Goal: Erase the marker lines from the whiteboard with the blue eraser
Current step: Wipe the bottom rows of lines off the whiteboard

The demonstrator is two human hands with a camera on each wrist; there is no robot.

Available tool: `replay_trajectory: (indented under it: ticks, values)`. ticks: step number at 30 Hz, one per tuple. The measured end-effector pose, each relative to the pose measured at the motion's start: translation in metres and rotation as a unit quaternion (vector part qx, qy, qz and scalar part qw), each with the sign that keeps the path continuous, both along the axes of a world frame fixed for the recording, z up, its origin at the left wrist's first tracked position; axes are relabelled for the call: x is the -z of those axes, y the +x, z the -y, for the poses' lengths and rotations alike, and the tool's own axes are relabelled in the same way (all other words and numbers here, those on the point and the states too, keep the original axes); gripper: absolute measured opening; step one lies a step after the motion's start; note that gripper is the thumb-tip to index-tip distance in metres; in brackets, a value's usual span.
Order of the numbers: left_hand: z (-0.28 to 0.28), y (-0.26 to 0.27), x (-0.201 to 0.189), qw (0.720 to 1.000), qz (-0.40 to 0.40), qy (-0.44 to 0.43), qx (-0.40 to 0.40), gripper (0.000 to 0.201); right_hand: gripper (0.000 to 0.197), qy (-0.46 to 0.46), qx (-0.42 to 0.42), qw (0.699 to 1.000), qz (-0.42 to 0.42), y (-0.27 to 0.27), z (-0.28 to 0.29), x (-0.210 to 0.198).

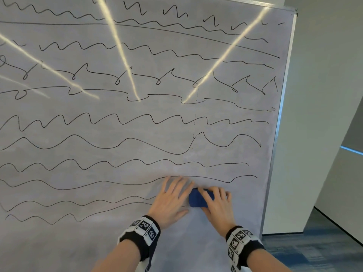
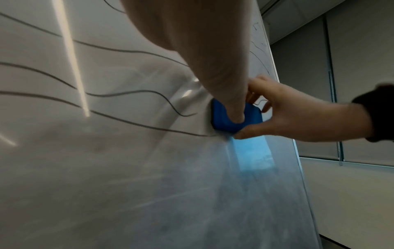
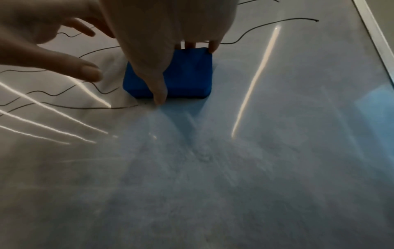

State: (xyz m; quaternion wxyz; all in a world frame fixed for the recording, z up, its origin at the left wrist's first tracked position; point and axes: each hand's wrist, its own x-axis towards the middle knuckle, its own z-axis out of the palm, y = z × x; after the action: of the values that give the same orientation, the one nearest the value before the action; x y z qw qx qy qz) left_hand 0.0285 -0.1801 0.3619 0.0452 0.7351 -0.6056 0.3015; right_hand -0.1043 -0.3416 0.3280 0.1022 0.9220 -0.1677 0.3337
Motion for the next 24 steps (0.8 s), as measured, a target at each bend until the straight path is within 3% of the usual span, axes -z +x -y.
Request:
replay_trajectory:
  ticks: [4, 9, 15, 19, 24]
  values:
    - [0.025, -0.024, 0.009, 0.999, -0.035, -0.006, 0.006, 0.099, 0.073, 0.012, -0.018, 0.999, 0.028, 0.001, 0.001, -0.003]
    - [0.045, -0.037, 0.016, 0.998, -0.054, -0.036, -0.007, 0.094, 0.078, 0.076, -0.049, 0.995, 0.032, -0.013, 0.015, 0.002]
    - [0.056, -0.032, 0.024, 0.999, 0.0, -0.022, -0.036, 0.087, 0.081, 0.128, -0.082, 0.987, 0.056, -0.047, 0.035, 0.002]
    - [0.066, -0.037, 0.02, 0.996, 0.089, 0.011, 0.029, 0.066, 0.076, 0.088, -0.056, 0.993, 0.059, -0.069, 0.046, -0.007]
    - [0.062, -0.029, 0.021, 0.989, 0.115, 0.053, 0.072, 0.086, 0.061, 0.067, -0.04, 0.994, 0.075, -0.076, 0.041, -0.016]
